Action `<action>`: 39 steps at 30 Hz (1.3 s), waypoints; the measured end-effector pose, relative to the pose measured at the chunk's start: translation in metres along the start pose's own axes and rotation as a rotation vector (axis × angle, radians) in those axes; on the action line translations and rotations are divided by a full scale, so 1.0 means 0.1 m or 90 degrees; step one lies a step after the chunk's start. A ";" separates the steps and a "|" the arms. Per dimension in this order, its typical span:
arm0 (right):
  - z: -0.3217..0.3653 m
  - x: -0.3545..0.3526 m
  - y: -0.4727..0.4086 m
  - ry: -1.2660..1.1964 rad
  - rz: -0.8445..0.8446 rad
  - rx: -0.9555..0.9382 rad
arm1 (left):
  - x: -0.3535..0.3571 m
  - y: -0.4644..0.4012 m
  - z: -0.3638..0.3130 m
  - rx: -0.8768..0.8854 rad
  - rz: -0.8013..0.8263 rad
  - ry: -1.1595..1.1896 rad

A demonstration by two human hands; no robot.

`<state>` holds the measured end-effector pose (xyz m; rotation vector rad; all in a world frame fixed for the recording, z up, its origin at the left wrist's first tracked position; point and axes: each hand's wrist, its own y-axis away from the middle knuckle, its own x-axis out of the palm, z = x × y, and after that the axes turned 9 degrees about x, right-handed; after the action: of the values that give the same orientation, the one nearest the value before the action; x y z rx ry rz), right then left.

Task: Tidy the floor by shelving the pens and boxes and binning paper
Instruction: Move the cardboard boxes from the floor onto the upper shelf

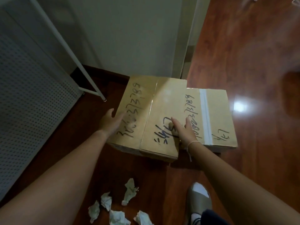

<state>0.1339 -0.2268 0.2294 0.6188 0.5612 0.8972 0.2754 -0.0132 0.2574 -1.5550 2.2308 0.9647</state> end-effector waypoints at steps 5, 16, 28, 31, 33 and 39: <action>-0.13 0.13 -0.16 -0.060 0.015 0.013 | 0.06 -0.13 0.15 -0.037 0.080 0.078; 0.48 0.01 0.32 -0.126 0.186 0.025 | -0.45 0.39 -0.40 -0.056 0.071 0.093; 2.32 -0.19 2.20 -0.089 0.318 -0.172 | -2.19 1.88 -1.99 0.150 -0.120 0.083; 2.70 -0.22 2.75 -0.106 0.349 -0.242 | -2.59 2.35 -2.29 0.223 -0.189 0.113; 2.89 -0.17 3.14 -0.134 0.393 -0.279 | -2.87 2.70 -2.45 0.260 -0.243 0.141; 3.31 0.28 4.03 -0.192 0.546 -0.369 | -3.75 3.57 -2.58 0.321 -0.388 0.166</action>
<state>0.1557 -0.0944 0.7341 0.4355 -0.2876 1.6517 0.1421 0.1707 0.7893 -1.9801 1.7440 0.0275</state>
